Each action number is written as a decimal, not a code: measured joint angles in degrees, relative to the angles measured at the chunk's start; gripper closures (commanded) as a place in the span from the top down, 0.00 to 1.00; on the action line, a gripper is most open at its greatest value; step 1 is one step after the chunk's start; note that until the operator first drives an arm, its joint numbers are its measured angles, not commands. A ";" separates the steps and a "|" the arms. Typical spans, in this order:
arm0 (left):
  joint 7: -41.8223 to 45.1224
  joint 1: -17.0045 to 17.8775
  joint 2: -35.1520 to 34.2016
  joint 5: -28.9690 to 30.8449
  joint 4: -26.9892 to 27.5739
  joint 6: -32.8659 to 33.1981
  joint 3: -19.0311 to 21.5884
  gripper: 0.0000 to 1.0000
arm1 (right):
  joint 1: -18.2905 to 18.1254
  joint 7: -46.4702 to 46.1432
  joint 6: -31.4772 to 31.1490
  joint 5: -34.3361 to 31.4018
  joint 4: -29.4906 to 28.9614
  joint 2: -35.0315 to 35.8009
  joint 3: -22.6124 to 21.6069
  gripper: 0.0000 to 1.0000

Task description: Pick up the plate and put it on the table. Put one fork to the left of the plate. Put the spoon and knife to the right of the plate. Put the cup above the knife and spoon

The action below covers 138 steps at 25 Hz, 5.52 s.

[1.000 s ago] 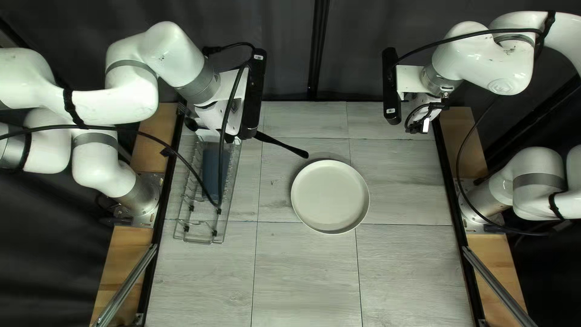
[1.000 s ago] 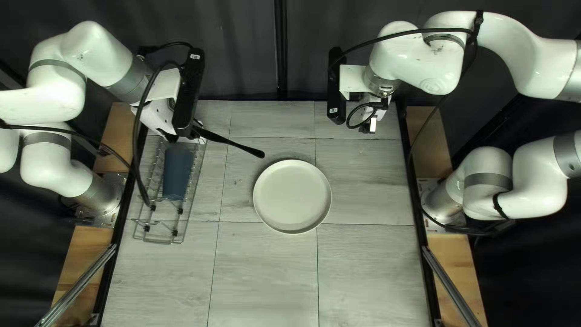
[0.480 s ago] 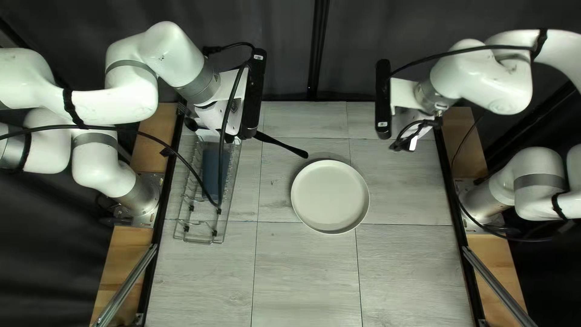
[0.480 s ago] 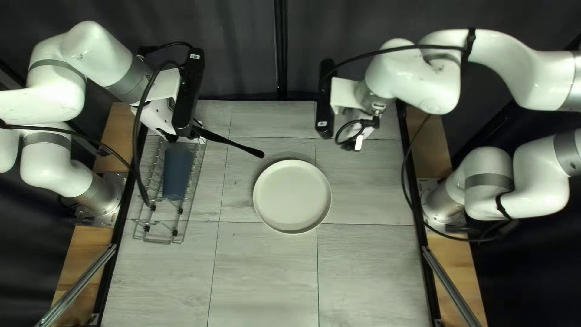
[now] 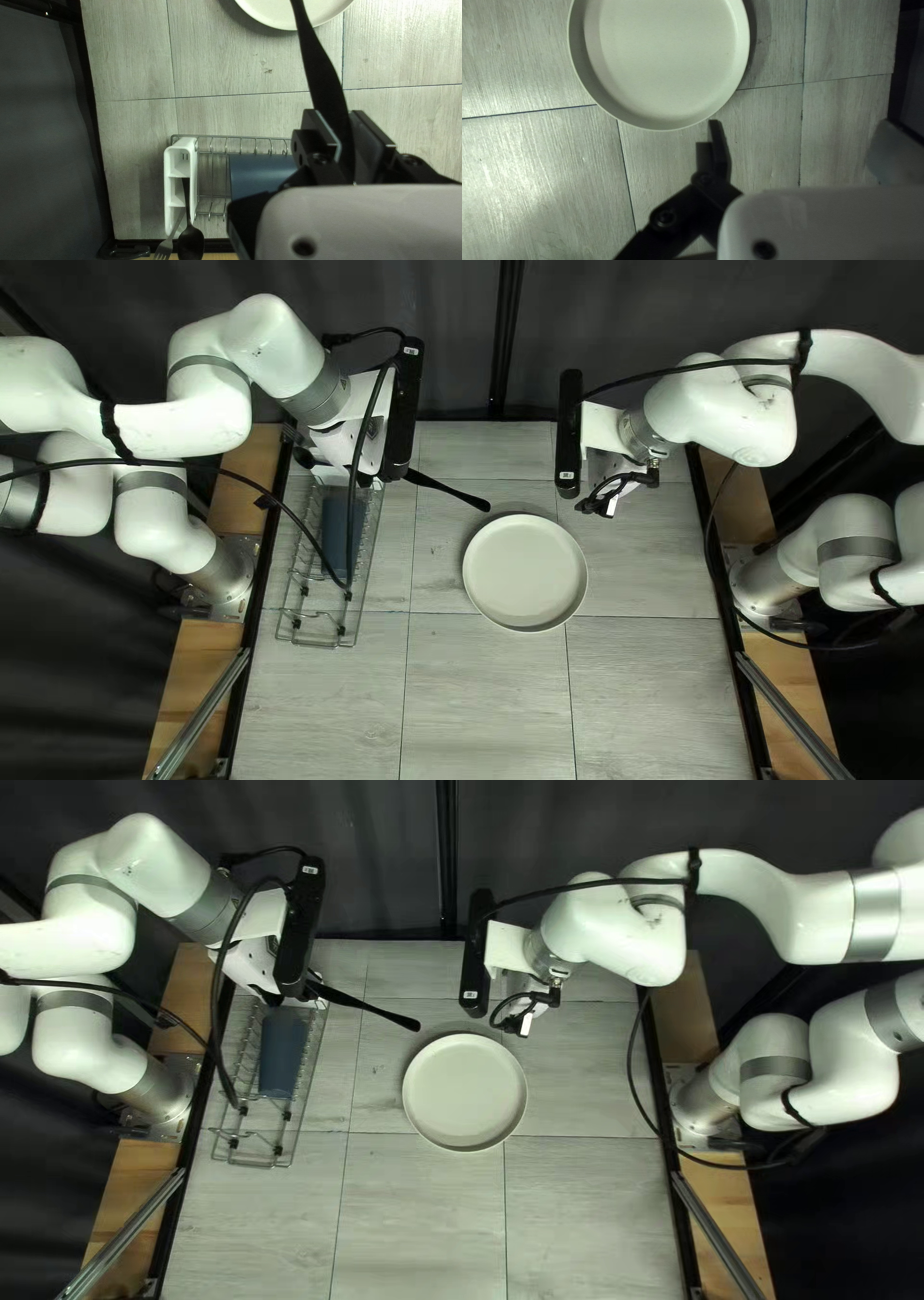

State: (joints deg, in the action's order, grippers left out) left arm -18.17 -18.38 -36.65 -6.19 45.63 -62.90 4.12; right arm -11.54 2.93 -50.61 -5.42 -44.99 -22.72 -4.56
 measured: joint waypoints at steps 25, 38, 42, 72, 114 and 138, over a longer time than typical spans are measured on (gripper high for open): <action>0.00 0.00 0.00 0.00 0.00 0.00 0.00 0.00 | -1.47 11.60 24.75 -10.32 -9.31 21.25 -3.53 1.00; 0.00 0.00 0.00 0.00 0.00 0.00 0.00 0.00 | -0.92 19.50 27.68 -22.03 -11.84 25.69 -3.07 1.00; 0.00 0.00 0.00 0.00 0.00 0.00 0.00 0.00 | -0.46 21.69 27.44 -25.17 -12.57 26.41 -2.89 0.00; 0.00 0.00 0.00 0.00 0.00 0.00 0.00 1.00 | 0.92 20.04 -0.01 -12.25 1.43 6.61 -4.96 0.00; 0.00 0.00 0.00 0.00 0.00 0.00 0.00 1.00 | 1.04 74.74 -3.37 14.90 16.81 2.91 -12.12 0.00; 0.00 0.00 0.00 0.00 0.00 0.00 0.00 1.00 | 1.62 59.13 21.06 33.55 27.22 15.94 -6.24 0.10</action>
State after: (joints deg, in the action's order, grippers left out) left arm -18.17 -18.38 -36.65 -6.19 45.63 -62.90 4.12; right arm -9.92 62.06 -29.54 28.13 -17.77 -6.78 -10.80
